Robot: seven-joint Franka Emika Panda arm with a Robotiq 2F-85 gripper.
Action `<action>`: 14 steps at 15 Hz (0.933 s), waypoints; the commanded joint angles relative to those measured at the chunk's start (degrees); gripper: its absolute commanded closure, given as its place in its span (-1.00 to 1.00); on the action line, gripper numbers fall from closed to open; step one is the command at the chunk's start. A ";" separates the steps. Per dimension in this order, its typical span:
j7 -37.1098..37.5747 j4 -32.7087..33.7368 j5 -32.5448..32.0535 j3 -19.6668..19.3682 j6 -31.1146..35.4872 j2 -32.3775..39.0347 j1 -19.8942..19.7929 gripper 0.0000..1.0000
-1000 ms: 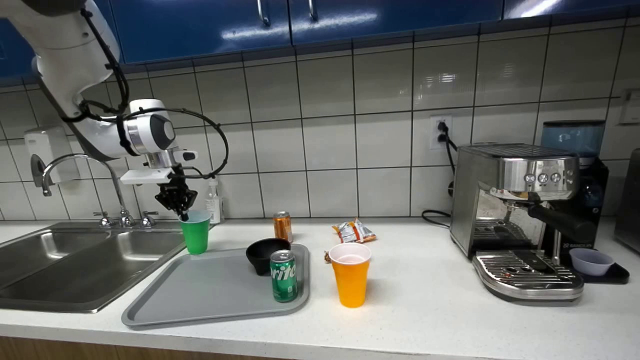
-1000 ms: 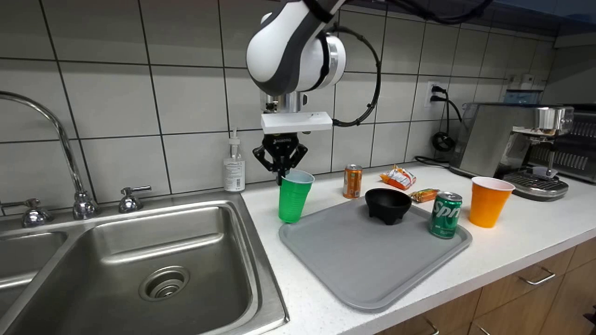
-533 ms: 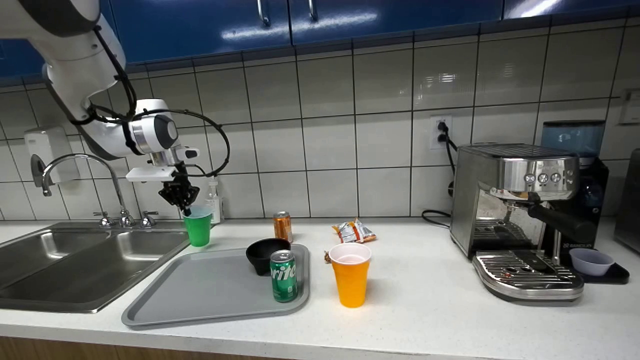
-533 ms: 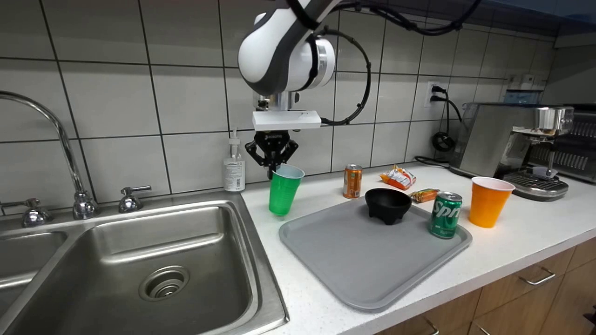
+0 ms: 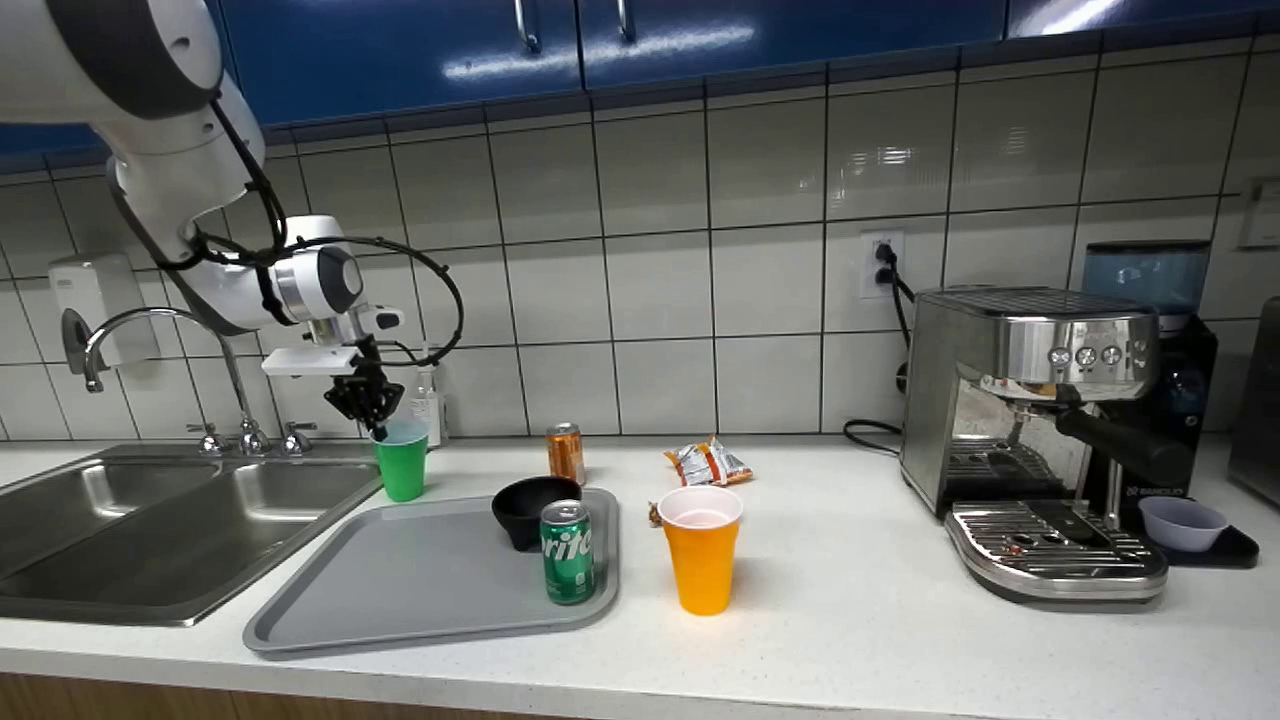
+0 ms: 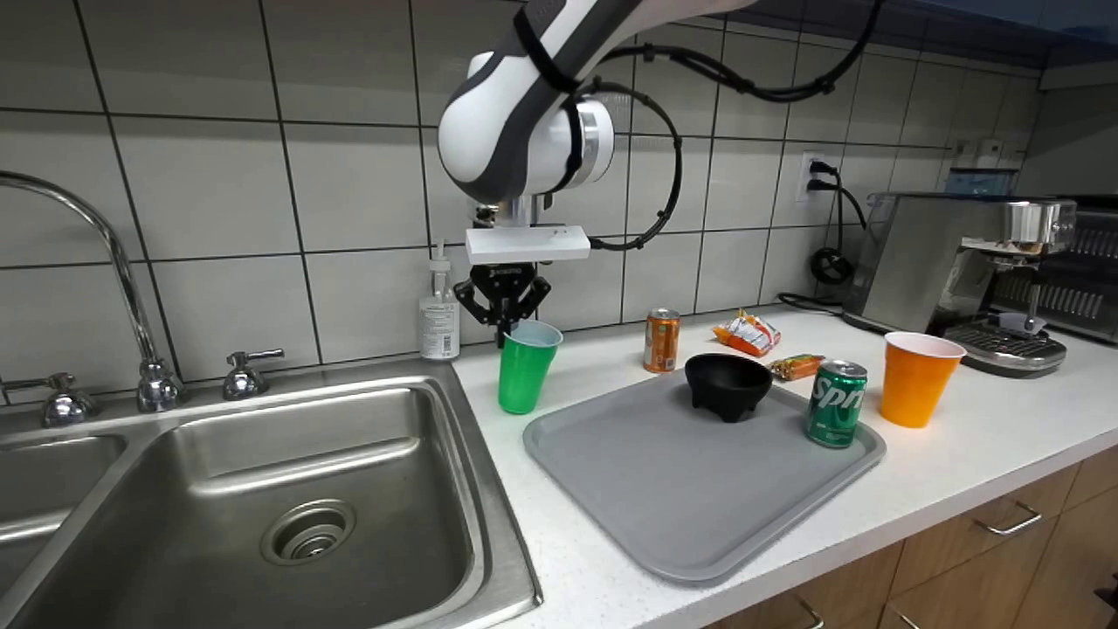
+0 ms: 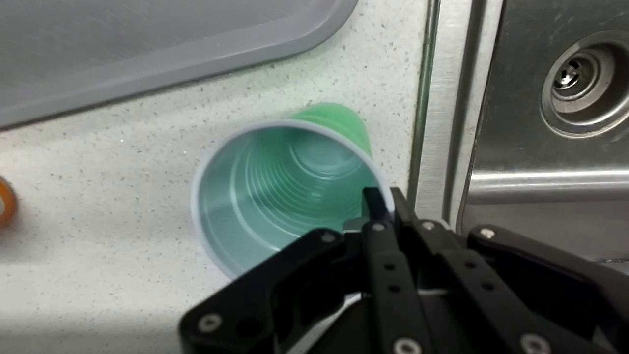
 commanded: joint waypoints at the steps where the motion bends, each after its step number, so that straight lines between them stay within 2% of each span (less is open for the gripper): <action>1: -0.45 4.00 -0.13 -1.26 -1.86 1.99 1.05 0.98; 2: -0.30 4.20 -0.13 -1.43 -1.88 2.07 1.14 0.40; 3: -0.22 4.34 -0.19 -1.59 -1.80 2.04 1.23 0.39; 5: -0.14 4.44 -0.33 -1.85 -1.63 1.82 1.39 0.12; 12: -0.44 3.07 0.29 -1.51 -0.63 -0.41 1.34 -0.92; 14: -0.56 1.82 0.56 -1.23 -0.17 -1.59 1.18 -1.00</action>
